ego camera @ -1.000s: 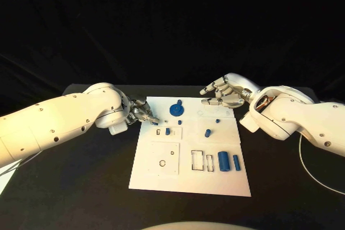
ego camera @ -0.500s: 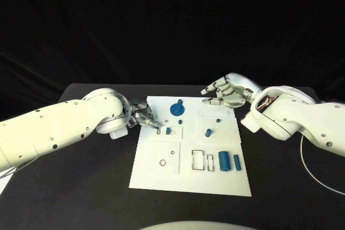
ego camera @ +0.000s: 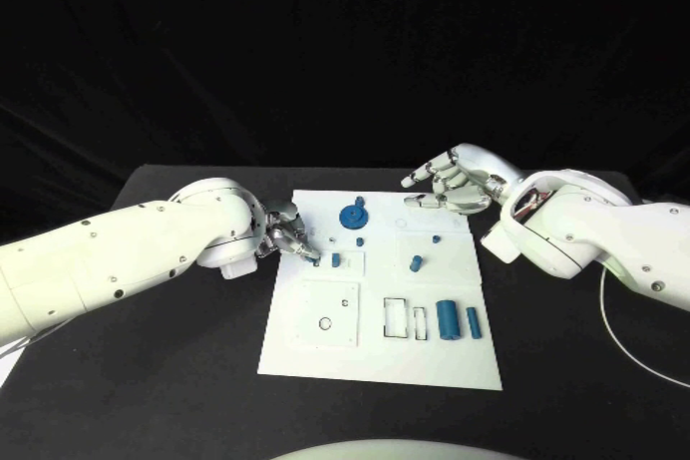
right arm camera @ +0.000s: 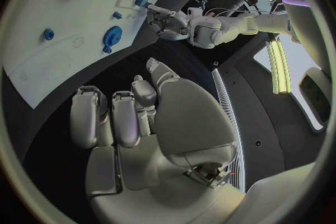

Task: Assemble the parts on the task board

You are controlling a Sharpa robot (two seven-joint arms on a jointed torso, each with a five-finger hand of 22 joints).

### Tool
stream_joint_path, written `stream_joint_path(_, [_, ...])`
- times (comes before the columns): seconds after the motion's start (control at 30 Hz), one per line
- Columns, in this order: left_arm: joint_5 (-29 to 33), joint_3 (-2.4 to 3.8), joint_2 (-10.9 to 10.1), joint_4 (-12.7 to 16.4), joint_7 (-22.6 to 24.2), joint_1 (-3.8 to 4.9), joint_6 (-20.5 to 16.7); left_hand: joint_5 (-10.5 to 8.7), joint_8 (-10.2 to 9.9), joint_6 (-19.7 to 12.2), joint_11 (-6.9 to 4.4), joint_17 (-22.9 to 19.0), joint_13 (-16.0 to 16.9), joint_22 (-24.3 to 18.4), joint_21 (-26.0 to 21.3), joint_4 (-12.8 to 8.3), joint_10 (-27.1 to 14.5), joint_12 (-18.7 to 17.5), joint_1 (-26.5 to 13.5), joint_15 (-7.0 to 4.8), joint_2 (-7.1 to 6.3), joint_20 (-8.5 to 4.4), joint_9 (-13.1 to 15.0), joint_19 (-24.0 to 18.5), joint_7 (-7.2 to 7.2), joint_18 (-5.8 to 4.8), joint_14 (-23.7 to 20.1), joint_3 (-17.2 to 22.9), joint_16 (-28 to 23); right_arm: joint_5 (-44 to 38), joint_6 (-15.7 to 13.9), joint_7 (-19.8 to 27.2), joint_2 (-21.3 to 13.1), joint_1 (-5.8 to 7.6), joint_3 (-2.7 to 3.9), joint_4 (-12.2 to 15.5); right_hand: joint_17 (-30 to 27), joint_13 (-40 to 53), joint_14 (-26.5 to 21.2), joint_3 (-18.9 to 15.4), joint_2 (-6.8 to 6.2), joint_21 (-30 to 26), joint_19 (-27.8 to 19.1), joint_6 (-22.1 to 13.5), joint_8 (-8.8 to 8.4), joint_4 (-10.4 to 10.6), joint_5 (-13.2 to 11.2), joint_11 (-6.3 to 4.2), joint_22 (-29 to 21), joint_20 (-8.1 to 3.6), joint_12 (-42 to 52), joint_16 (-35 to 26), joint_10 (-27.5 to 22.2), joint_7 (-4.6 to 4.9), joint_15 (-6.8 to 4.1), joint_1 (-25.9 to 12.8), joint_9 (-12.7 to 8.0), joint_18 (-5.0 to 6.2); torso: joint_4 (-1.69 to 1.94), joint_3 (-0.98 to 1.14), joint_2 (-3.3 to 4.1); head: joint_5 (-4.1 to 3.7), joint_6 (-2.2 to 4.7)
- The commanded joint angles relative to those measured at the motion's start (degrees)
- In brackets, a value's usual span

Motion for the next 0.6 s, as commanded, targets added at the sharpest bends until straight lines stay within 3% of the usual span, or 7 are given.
stream_joint_path(0.03, [-0.81,-0.05,0.18,-0.03,-1.1,-0.02,3.16,0.26,0.3,0.53,-0.12,15.09,0.0,9.87,0.21,-7.01,0.34,0.32,0.17,-0.35,-0.06,-0.3,-0.05,3.4,-0.32,-0.28,6.04,7.46,0.17,-0.13,0.64,0.43,0.0,-0.04,0.0,0.06,-0.08,0.0,2.16,0.11,0.15,-0.24,-0.4,0.34,0.24,0.19,0.33,-0.2,-0.05,-0.08,-0.04,-0.32,-0.03,-0.19,-0.05,-0.46,0.01,0.64,0.01,-0.01,-0.03,-0.07,-0.1])
stream_joint_path(0.6, [-0.85,-0.13,0.68,-0.07,-1.82,-0.04,2.98,0.26,0.36,0.52,-0.11,15.09,0.0,9.88,0.21,-7.06,0.34,0.31,-0.01,-0.34,-0.15,-0.31,-0.01,3.4,-0.31,-0.28,6.04,7.81,0.17,-0.13,0.57,0.5,-0.01,-0.07,0.0,0.12,-0.08,0.0,2.16,0.11,0.15,-0.24,-0.4,0.34,0.24,0.19,0.33,-0.2,-0.05,-0.08,-0.04,-0.32,-0.03,-0.19,-0.05,-0.46,0.01,0.64,0.03,0.01,-0.01,-0.02,-0.18])
